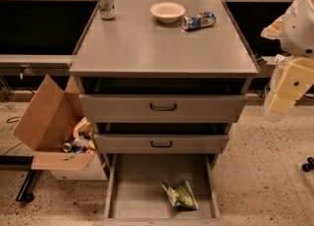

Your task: Pick green jalapeno chip bag from bottom drawer and place on counter

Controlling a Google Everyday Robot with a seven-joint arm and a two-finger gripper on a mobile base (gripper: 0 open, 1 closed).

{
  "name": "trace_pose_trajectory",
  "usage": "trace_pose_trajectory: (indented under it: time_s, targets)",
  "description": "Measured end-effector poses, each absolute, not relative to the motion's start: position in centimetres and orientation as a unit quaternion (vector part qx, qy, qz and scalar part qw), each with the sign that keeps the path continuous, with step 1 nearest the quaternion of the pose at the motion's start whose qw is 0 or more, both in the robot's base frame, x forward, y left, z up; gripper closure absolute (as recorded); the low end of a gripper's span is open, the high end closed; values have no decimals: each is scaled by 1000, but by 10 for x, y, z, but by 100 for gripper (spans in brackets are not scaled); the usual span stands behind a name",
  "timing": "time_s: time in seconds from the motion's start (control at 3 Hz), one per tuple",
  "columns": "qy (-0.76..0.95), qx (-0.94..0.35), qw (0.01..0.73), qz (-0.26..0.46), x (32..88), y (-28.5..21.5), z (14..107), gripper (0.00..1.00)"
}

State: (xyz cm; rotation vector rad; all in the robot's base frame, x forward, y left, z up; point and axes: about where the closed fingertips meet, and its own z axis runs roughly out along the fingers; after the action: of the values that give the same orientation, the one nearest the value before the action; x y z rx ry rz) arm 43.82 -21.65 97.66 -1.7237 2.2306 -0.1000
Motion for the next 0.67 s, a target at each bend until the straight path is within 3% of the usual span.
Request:
trace_pose_trajectory:
  time_s: [0.67]
  targets:
    - [777,-610,153,-17,448,-198,974,0]
